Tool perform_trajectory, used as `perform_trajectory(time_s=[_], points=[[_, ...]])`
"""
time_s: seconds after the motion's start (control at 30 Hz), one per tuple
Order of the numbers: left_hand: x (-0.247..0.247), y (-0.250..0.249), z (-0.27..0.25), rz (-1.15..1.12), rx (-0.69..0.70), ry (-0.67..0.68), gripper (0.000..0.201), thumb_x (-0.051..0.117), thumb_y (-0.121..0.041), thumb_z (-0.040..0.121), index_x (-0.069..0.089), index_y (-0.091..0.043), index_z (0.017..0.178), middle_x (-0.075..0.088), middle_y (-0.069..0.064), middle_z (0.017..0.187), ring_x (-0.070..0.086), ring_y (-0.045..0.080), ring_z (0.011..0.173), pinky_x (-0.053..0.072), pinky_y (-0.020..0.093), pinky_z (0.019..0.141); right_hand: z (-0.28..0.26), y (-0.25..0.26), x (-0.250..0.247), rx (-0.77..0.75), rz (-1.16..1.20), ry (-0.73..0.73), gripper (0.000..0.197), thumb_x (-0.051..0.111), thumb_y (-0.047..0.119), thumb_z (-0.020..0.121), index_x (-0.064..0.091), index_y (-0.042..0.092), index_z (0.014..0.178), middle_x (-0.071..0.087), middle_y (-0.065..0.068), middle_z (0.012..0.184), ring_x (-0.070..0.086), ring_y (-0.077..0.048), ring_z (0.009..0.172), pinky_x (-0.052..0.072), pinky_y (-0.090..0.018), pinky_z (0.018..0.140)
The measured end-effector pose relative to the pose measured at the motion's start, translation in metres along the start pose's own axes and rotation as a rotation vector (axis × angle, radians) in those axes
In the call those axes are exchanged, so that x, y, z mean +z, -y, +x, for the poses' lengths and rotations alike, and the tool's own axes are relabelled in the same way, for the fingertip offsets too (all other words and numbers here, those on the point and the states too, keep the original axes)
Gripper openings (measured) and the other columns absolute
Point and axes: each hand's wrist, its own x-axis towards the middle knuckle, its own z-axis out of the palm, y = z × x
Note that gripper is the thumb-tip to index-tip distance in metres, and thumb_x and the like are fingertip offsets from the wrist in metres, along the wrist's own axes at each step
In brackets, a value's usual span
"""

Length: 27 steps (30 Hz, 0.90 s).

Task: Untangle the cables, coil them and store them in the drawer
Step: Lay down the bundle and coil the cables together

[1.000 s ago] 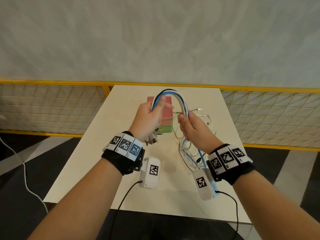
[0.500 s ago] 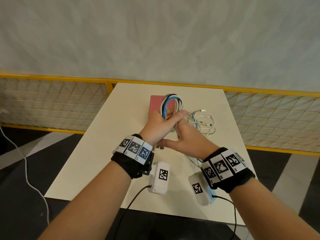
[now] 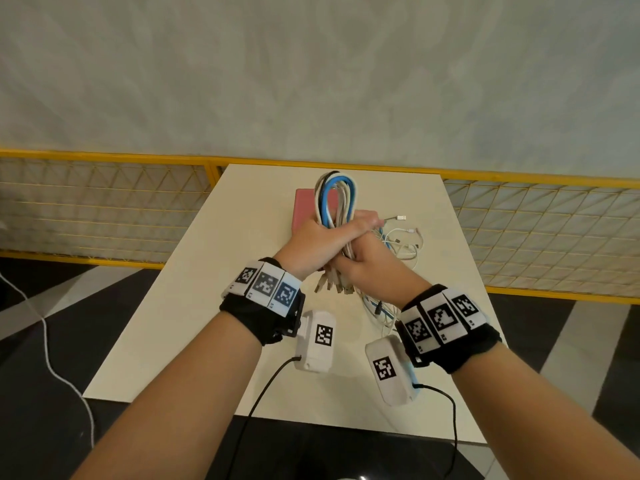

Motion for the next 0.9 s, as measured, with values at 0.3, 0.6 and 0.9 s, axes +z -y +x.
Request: perform_trajectory(time_s=[0.3, 0.6, 0.9], points=[[-0.004, -0.012, 0.012, -0.251, 0.240, -0.313, 0.036, 0.041, -0.032, 0.104, 0.071, -0.013, 0.111, 0.072, 0.003, 0.117, 0.066, 0.006, 0.110, 0.052, 0.026, 0.094, 0.010, -0.004, -0.020, 0.071, -0.029, -0.071, 0.069, 0.069, 0.003, 0.078, 0.033, 0.016, 0.135, 0.040, 0.002, 0.133, 0.062, -0.010, 0.071, 0.053, -0.025, 0.060], [-0.029, -0.024, 0.011, -0.408, 0.384, -0.326, 0.026, 0.044, -0.024, 0.104, 0.066, -0.014, 0.095, 0.038, -0.004, 0.047, 0.030, 0.011, 0.038, 0.033, 0.026, 0.044, 0.001, -0.043, -0.014, 0.249, -0.264, 0.071, 0.027, 0.052, 0.038, 0.095, 0.070, 0.019, 0.088, 0.060, 0.004, 0.057, 0.043, -0.003, 0.042, 0.039, -0.022, 0.050], [-0.025, -0.001, -0.003, 0.161, 0.055, -0.097, 0.023, 0.065, -0.040, 0.090, 0.073, -0.018, 0.091, 0.061, -0.010, 0.054, 0.054, 0.008, 0.049, 0.044, 0.026, 0.052, 0.021, -0.039, -0.052, 0.312, -0.483, -0.140, 0.029, 0.075, 0.021, 0.073, 0.058, 0.030, 0.095, 0.056, 0.007, 0.068, 0.050, -0.006, 0.056, 0.038, -0.025, 0.057]])
